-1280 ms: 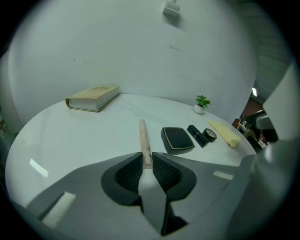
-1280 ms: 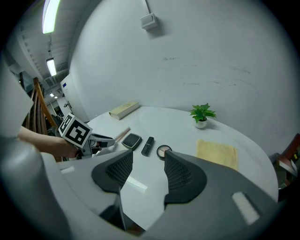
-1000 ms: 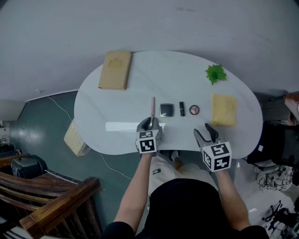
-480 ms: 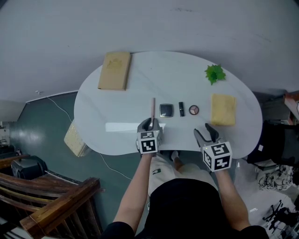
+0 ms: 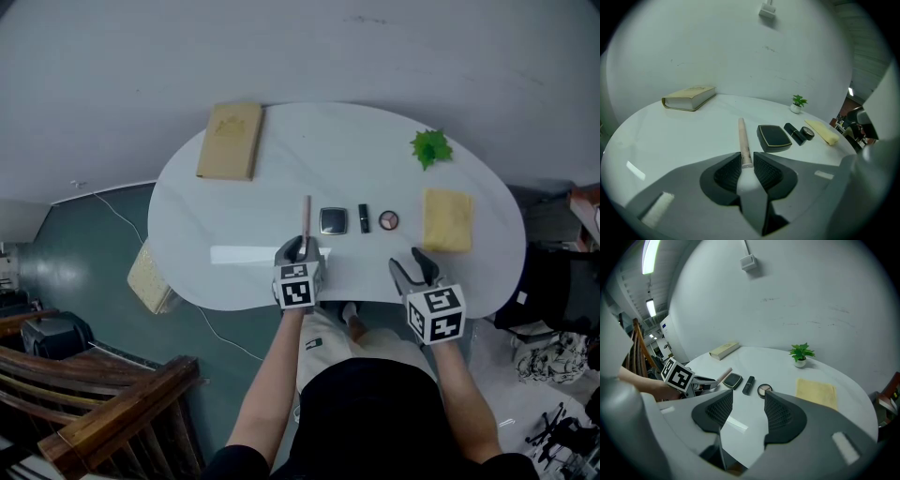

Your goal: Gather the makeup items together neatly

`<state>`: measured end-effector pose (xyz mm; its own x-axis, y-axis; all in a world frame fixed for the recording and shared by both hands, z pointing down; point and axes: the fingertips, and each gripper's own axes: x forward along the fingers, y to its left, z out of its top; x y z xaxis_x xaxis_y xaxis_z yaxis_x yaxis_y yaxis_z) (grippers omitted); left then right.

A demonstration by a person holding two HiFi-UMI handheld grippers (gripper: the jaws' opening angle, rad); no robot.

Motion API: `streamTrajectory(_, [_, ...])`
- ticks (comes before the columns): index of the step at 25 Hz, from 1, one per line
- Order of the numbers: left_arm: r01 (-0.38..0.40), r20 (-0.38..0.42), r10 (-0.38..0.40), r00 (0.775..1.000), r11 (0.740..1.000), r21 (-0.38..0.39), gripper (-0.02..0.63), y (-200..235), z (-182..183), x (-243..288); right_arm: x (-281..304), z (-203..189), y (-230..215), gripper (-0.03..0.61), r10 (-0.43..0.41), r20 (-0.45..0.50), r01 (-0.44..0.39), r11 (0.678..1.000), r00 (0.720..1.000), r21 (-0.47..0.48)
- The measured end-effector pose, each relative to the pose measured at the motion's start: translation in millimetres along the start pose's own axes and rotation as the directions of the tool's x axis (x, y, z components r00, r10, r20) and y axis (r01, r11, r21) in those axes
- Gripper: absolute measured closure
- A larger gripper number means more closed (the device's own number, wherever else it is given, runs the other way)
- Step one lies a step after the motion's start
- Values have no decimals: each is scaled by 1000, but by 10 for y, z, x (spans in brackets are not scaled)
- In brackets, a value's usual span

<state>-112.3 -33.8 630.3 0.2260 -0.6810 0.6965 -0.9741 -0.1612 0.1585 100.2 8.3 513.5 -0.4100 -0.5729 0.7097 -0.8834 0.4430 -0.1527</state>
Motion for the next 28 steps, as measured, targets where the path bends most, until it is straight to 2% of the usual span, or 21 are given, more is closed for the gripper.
streamTrajectory(28, [31, 17, -31, 999, 999, -6, 495, -40, 7, -8, -33, 61, 25, 356, -2, 18, 2, 1000, 1000, -4])
